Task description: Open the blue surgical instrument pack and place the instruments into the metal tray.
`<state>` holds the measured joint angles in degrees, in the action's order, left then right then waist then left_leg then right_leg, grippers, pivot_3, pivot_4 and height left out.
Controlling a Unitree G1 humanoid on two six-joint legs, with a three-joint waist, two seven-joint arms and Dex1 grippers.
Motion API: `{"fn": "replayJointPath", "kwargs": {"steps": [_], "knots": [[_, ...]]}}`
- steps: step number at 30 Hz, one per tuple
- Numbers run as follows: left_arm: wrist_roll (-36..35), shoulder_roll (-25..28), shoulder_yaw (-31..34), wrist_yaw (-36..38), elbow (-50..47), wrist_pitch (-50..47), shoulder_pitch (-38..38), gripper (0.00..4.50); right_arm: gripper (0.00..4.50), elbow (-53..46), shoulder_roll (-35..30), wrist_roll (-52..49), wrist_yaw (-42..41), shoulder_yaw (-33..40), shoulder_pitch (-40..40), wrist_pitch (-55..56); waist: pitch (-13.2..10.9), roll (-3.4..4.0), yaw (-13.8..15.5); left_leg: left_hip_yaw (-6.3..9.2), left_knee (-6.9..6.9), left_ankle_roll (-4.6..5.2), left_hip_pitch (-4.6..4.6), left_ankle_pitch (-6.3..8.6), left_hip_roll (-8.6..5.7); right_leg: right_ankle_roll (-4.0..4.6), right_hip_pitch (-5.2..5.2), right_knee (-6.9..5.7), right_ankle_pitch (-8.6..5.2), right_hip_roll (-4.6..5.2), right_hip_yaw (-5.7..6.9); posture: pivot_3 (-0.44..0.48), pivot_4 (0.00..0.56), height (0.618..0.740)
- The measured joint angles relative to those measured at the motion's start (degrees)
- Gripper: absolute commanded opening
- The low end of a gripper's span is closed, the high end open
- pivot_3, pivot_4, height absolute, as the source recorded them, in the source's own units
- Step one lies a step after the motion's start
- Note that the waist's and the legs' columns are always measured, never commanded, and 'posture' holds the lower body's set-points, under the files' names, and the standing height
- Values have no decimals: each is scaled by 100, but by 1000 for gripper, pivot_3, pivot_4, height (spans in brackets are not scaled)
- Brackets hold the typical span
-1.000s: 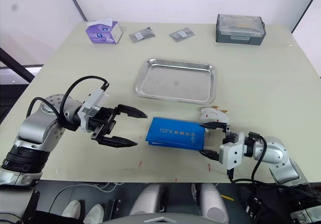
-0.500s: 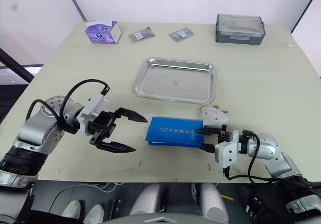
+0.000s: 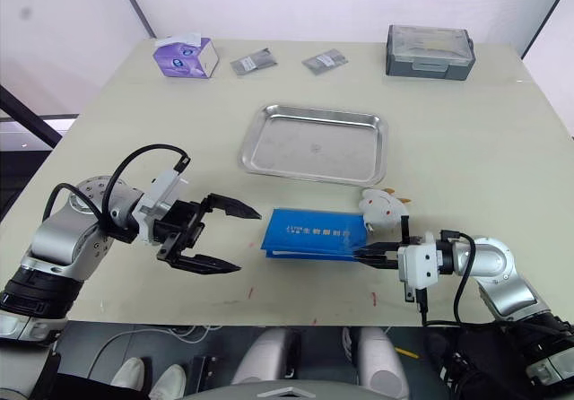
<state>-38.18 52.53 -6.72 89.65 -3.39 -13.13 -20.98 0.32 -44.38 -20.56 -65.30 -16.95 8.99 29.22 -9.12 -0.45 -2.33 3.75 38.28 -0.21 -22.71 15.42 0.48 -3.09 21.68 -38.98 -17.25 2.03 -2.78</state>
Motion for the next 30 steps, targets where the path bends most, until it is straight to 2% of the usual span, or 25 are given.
{"fn": "replayJointPath", "kwargs": {"steps": [5, 8, 18, 29, 30], "knots": [[-22, -27, 114, 3, 0, -49, 0, 4500, 253, -465, -179, -798, -325, 210, -38, -1111, -3, 3, 1, 0, 0, 0, 0, 0, -1, 0, 0, 0, 0, 1, 0, 0, 150, 738], [-22, -27, 176, 4, 0, -50, 12, 4500, 253, -486, -189, -849, -465, 400, 25, -1366, -3, 3, 4, 0, 0, 0, 0, 0, -6, 0, 0, 1, 0, 0, 2, 0, 150, 738], [-23, -29, 176, 5, -1, -57, 97, 4500, 253, -102, 319, 265, -372, 455, -29, -369, -6, 4, 4, -2, 0, 0, -1, 0, -8, 0, 1, 0, 0, 0, 2, 0, 150, 738], [-23, -30, 167, 6, -3, -19, 97, 4500, 253, -36, 393, 345, -292, 647, -240, -301, -6, 5, 3, -2, 0, 0, -1, 0, -7, 0, 1, 0, 0, -1, 1, 0, 150, 738], [-23, -30, 166, 6, -3, -19, 97, 4500, 470, -35, 393, 345, -293, 647, -244, -302, -6, 5, 4, -2, 0, 0, -1, 0, -7, 0, 1, 0, 0, -1, 1, 0, 150, 738]]}}
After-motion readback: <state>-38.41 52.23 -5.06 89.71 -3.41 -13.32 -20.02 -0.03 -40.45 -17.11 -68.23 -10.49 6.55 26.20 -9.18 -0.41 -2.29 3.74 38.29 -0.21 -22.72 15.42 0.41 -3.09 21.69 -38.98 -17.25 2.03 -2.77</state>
